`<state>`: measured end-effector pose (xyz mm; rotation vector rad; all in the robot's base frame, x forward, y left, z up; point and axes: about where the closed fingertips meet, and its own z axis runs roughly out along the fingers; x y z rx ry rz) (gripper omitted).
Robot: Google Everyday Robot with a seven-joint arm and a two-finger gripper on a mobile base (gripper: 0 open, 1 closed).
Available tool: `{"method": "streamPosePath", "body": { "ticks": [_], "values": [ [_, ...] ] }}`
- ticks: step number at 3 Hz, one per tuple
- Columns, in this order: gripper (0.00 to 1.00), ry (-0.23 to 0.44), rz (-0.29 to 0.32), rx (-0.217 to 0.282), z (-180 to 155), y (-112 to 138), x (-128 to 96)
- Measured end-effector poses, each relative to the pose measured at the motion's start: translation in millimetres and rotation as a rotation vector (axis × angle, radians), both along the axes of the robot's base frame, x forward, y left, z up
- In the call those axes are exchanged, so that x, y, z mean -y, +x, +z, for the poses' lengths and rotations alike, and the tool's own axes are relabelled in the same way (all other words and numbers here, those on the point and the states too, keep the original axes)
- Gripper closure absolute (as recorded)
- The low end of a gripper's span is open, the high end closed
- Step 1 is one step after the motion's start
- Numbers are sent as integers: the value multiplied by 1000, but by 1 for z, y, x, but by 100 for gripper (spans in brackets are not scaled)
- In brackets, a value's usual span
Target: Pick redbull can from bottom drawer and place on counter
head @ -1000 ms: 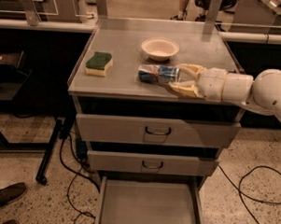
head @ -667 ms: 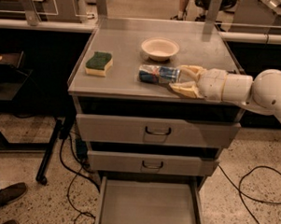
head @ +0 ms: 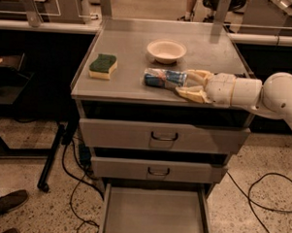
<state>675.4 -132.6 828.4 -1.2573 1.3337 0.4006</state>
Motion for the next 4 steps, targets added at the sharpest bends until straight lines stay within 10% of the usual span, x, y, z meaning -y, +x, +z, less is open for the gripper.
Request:
{"method": "streamPosePath", "body": {
  "ticks": [3,4],
  "values": [
    [3,0,0,0,0,0,0],
    [0,0,0,0,0,0,0]
  ]
}}
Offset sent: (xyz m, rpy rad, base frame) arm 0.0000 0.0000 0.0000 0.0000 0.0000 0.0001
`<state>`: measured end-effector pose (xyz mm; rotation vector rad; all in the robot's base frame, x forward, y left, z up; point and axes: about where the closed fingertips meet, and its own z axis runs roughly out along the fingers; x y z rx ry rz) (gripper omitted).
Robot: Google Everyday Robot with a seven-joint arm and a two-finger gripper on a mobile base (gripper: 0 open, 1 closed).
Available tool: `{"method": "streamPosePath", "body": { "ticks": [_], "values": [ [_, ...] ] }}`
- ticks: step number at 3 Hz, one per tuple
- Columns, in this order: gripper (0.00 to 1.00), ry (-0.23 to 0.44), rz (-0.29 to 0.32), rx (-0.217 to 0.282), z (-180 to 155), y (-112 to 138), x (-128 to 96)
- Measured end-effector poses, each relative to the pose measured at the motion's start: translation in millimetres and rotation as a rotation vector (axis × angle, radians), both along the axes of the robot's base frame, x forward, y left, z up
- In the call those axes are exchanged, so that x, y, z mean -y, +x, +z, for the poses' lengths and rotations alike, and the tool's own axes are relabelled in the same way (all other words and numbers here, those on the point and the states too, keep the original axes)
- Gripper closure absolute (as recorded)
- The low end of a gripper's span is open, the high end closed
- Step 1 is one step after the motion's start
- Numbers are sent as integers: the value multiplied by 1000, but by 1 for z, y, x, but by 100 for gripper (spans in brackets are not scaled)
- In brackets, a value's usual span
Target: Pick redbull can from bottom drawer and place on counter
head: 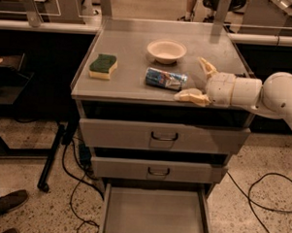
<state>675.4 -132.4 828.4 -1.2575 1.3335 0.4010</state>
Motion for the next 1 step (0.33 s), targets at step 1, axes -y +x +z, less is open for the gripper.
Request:
{"method": "streamPosePath", "body": {
  "ticks": [1],
  "values": [
    [0,0,0,0,0,0,0]
  ]
}}
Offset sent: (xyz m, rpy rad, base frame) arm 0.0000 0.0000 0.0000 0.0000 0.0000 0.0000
